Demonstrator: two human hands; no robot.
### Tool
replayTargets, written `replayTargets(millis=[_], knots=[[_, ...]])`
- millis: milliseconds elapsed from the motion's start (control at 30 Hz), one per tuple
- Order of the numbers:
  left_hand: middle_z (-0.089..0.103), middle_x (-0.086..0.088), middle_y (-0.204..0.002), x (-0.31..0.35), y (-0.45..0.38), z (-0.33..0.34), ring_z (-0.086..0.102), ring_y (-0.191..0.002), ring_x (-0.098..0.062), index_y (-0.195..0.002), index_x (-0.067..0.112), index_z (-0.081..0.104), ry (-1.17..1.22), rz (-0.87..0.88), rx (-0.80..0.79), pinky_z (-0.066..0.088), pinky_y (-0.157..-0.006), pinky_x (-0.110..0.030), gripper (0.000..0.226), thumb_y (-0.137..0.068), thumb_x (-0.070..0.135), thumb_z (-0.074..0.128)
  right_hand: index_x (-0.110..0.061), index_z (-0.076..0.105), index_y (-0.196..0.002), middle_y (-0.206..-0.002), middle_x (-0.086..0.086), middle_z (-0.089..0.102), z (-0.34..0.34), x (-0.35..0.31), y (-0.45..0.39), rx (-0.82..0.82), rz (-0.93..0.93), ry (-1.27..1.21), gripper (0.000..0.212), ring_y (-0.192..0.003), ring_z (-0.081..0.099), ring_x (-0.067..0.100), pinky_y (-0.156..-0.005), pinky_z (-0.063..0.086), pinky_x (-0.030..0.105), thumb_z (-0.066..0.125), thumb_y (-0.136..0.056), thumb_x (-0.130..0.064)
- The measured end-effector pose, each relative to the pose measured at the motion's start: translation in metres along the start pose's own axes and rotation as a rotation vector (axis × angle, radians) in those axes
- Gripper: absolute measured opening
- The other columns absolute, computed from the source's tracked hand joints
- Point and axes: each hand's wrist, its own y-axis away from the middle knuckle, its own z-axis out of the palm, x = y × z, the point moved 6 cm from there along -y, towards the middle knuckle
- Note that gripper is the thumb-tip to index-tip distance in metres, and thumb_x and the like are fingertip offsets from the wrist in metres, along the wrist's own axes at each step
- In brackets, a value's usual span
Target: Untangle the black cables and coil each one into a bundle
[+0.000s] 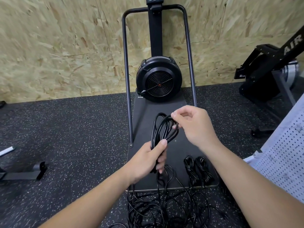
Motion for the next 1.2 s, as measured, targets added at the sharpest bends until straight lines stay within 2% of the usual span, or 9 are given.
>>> replayTargets(millis=[167, 267, 367, 467, 667, 833, 967, 1067, 1200], knots=[[0.034, -0.009, -0.073, -0.004, -0.003, -0.018, 0.041, -0.064, -0.024, -0.085, 0.001, 0.039, 0.070, -0.004, 0.172, 0.053, -0.072, -0.045, 0.052, -0.116, 0.041, 0.051, -0.029, 0.078, -0.109, -0.105, -0.011, 0.079, -0.004, 0.014, 0.000, 0.047, 0.092, -0.007, 0.010, -0.094, 0.075, 0.004, -0.089, 0.062, 0.028, 0.079, -0.100, -0.027], [0.035, -0.005, -0.072, 0.001, -0.004, -0.029, 0.039, -0.063, -0.021, -0.083, 0.014, 0.047, 0.165, 0.009, 0.265, 0.048, -0.068, -0.040, 0.045, -0.115, 0.045, 0.053, -0.025, 0.078, -0.120, -0.113, -0.010, 0.080, 0.027, 0.036, 0.016, -0.365, 0.209, 0.154, 0.029, -0.107, 0.075, 0.006, -0.107, 0.059, 0.039, 0.071, -0.099, -0.006], [0.036, -0.003, -0.069, 0.009, -0.005, -0.031, 0.041, -0.061, -0.021, -0.086, 0.014, 0.051, 0.246, 0.031, 0.321, 0.046, -0.064, -0.037, 0.044, -0.115, 0.048, 0.052, -0.032, 0.069, -0.127, -0.135, -0.013, 0.072, 0.069, 0.050, 0.053, -0.841, 0.187, 0.347, 0.041, -0.129, 0.066, 0.004, -0.116, 0.050, 0.032, 0.082, -0.092, -0.017], [0.029, -0.004, -0.072, 0.014, -0.007, -0.036, 0.040, -0.061, -0.019, -0.089, 0.016, 0.048, 0.405, 0.040, 0.349, 0.047, -0.060, -0.034, 0.041, -0.113, 0.049, 0.054, -0.031, 0.070, -0.123, -0.130, -0.012, 0.075, 0.089, 0.065, 0.071, -0.942, 0.243, 0.342, 0.038, -0.124, 0.069, 0.009, -0.116, 0.051, 0.035, 0.088, -0.090, -0.031], [0.035, -0.003, -0.072, 0.011, -0.008, -0.077, 0.040, -0.061, -0.018, -0.091, 0.016, 0.049, 0.373, 0.064, 0.493, 0.042, -0.057, -0.033, 0.037, -0.114, 0.043, 0.055, -0.010, 0.078, -0.099, -0.090, 0.000, 0.083, 0.071, 0.057, 0.057, -0.848, 0.239, 0.351, 0.025, -0.069, 0.068, 0.003, -0.065, 0.048, 0.014, 0.076, -0.103, -0.034], [0.051, -0.003, -0.069, -0.010, -0.008, -0.105, 0.046, -0.058, -0.020, -0.091, 0.016, 0.056, -0.013, -0.113, 0.600, 0.036, -0.051, -0.028, 0.037, -0.111, 0.047, 0.056, -0.019, 0.083, -0.096, -0.095, -0.006, 0.083, 0.052, 0.017, 0.034, -0.619, 0.006, 0.195, 0.003, -0.088, 0.076, 0.005, -0.085, 0.058, 0.020, 0.083, -0.095, -0.016], [0.053, 0.001, -0.069, -0.007, -0.004, -0.062, 0.046, -0.060, -0.019, -0.085, 0.019, 0.059, -0.107, -0.151, 0.384, 0.039, -0.064, -0.037, 0.048, -0.110, 0.059, 0.053, -0.025, 0.084, -0.091, -0.075, -0.021, 0.075, 0.061, 0.007, 0.038, -0.493, -0.029, 0.205, 0.009, -0.065, 0.066, -0.002, -0.068, 0.050, 0.015, 0.087, -0.091, -0.017], [0.068, 0.016, -0.077, -0.002, 0.000, -0.024, 0.060, -0.067, -0.005, -0.104, 0.020, 0.078, 0.012, -0.212, 0.219, 0.045, -0.066, -0.025, 0.065, -0.101, 0.078, 0.050, -0.025, 0.082, -0.085, -0.079, -0.013, 0.080, 0.055, 0.012, 0.030, -0.334, 0.043, 0.197, 0.018, -0.072, 0.074, 0.006, -0.076, 0.062, 0.034, 0.098, -0.077, -0.021], [0.060, 0.019, -0.083, -0.012, -0.003, -0.006, 0.055, -0.081, -0.005, -0.100, 0.016, 0.067, 0.007, -0.162, 0.068, 0.043, -0.078, -0.025, 0.027, -0.098, 0.039, 0.080, -0.012, 0.081, -0.093, -0.087, 0.007, 0.082, 0.043, 0.028, 0.028, -0.215, 0.299, -0.087, 0.022, -0.064, 0.066, 0.020, -0.067, 0.057, 0.036, 0.097, -0.078, -0.016]])
